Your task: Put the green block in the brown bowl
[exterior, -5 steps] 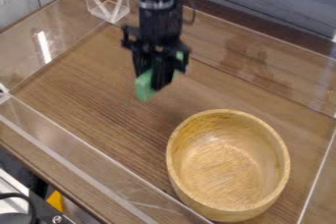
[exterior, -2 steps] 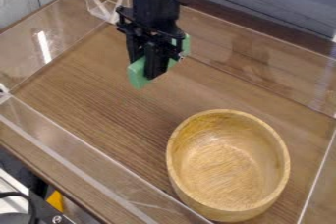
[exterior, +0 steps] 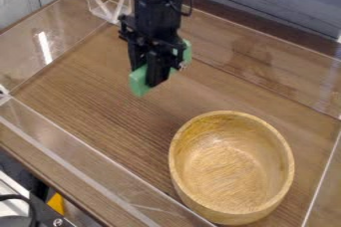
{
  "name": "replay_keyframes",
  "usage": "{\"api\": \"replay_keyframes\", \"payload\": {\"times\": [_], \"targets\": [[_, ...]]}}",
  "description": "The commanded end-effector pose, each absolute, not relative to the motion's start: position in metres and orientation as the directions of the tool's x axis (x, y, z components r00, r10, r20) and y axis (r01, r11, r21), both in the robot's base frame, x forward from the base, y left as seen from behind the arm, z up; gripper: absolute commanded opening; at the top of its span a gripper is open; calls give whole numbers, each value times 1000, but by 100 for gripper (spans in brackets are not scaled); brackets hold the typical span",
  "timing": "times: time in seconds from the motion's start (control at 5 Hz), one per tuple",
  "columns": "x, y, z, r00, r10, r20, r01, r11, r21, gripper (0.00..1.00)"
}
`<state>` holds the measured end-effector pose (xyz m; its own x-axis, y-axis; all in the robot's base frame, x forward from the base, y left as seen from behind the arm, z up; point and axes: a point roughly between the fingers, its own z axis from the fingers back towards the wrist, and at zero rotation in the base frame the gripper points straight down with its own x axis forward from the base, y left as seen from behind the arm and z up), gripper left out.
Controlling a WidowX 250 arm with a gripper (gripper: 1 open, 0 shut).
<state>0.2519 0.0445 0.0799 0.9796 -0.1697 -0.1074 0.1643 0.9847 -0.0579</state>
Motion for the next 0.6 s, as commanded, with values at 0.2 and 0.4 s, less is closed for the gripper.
{"api": "replay_keyframes", "payload": {"times": [0.2,0.4], "targets": [[252,53,68,991,-109,-82,105,993,-46,0],[252,50,63,992,-97,-85,93,994,-49,0]]}}
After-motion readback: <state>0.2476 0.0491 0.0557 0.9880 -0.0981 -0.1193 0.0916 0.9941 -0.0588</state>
